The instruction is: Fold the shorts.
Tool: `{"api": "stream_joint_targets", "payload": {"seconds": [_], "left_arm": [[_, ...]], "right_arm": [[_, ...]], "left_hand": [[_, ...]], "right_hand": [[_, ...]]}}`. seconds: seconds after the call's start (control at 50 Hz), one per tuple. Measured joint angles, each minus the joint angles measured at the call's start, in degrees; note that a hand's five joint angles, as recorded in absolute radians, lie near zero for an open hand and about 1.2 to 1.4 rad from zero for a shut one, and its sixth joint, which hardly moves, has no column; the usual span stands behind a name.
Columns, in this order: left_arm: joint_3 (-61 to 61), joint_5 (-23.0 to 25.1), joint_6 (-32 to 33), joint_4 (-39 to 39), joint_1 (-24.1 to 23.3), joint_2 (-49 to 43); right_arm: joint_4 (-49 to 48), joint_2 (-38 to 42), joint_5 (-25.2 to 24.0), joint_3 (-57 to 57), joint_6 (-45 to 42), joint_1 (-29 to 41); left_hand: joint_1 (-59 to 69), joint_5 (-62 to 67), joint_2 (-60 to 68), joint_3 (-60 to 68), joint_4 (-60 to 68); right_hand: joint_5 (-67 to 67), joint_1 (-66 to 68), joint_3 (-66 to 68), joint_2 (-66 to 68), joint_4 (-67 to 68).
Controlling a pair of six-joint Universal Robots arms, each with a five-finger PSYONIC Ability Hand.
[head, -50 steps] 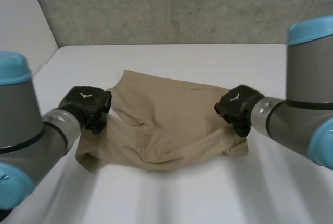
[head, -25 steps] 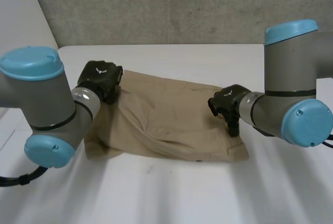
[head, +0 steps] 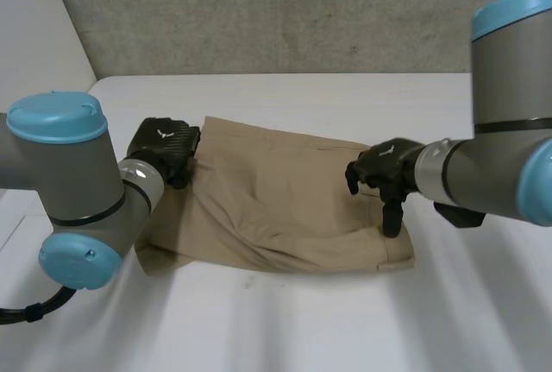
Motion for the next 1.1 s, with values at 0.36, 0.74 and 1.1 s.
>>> {"api": "stream_joint_targets", "payload": {"seconds": [0.36,0.74,1.1], "left_arm": [[0.5,-0.1,-0.1,0.2,0.1,-0.2],[0.8,0.0,0.0,0.3,0.0,-0.1],[20.6,-1.1,-3.3,36.2,4.6,5.6]], "right_arm": [[-9.5,-16.8,-5.5,25.1,7.7,-3.4],[-31.9,-4.8,3.0,25.2,6.6,-2.5],[-70.2,-6.7,8.0,-5.5,-1.4,-2.3]], "left_hand": [[0.0,0.0,0.0,0.0,0.0],[0.0,0.0,0.0,0.0,0.0],[0.0,0.0,0.0,0.0,0.0]], "right_hand": [[-4.0,-2.7,-3.5,-2.6,-3.8],[40.2,33.1,42.7,42.1,43.9],[40.2,33.1,42.7,42.1,44.0]]}}
